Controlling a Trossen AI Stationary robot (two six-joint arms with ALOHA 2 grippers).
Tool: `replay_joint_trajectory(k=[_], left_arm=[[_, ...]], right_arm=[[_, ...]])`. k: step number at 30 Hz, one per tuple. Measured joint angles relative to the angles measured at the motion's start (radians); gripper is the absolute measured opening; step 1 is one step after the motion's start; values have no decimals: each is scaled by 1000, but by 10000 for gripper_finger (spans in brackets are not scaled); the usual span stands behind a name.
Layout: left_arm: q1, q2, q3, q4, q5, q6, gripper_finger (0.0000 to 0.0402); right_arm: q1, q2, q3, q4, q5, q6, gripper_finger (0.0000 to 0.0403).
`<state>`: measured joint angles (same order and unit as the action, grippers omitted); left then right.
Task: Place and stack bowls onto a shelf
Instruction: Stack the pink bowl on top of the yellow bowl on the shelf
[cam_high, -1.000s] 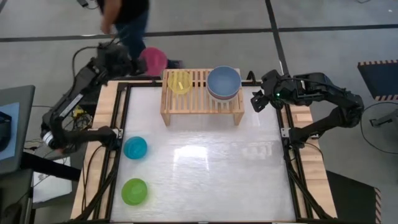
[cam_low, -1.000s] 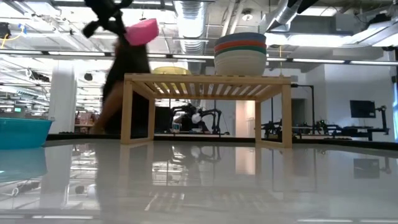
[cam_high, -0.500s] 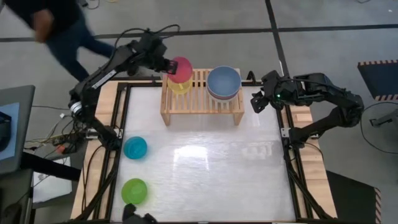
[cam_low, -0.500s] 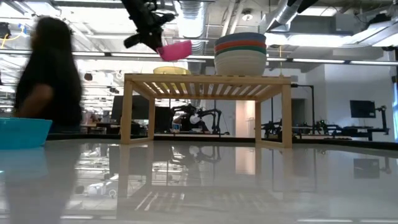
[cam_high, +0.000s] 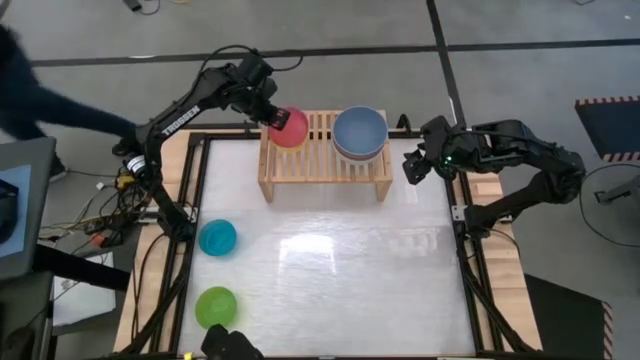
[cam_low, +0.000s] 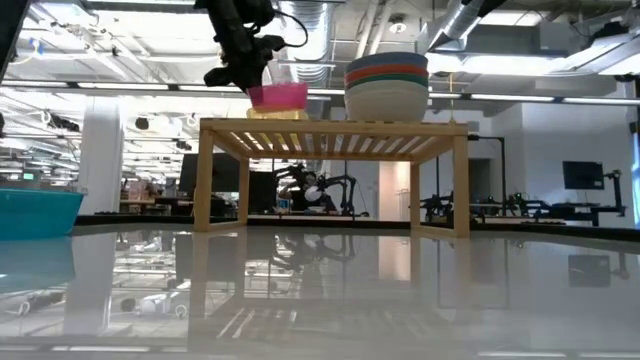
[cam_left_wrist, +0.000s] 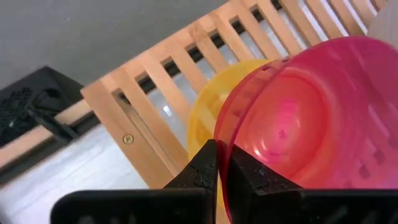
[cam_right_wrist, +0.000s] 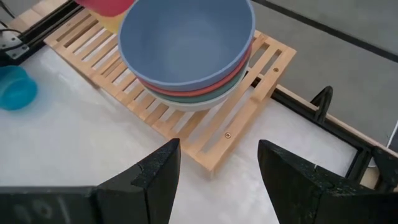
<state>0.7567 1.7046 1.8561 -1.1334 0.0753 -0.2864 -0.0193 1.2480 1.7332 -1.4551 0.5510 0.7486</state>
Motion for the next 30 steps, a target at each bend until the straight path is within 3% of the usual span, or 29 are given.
replay_joint_trajectory(k=[5, 17, 23, 30], left_arm=[[15, 0, 0, -19, 1, 17, 37], [63, -2, 10, -24, 42, -39, 183], [67, -5, 80, 62, -37, -47, 191], [79, -2, 25, 63, -60, -38, 172]], right_arm=[[0, 0, 0, 16, 0, 4, 240], [0, 0, 0, 33, 1, 2, 240], [0, 12, 0, 62, 0, -15, 240], [10, 32, 1, 60, 0, -23, 240]])
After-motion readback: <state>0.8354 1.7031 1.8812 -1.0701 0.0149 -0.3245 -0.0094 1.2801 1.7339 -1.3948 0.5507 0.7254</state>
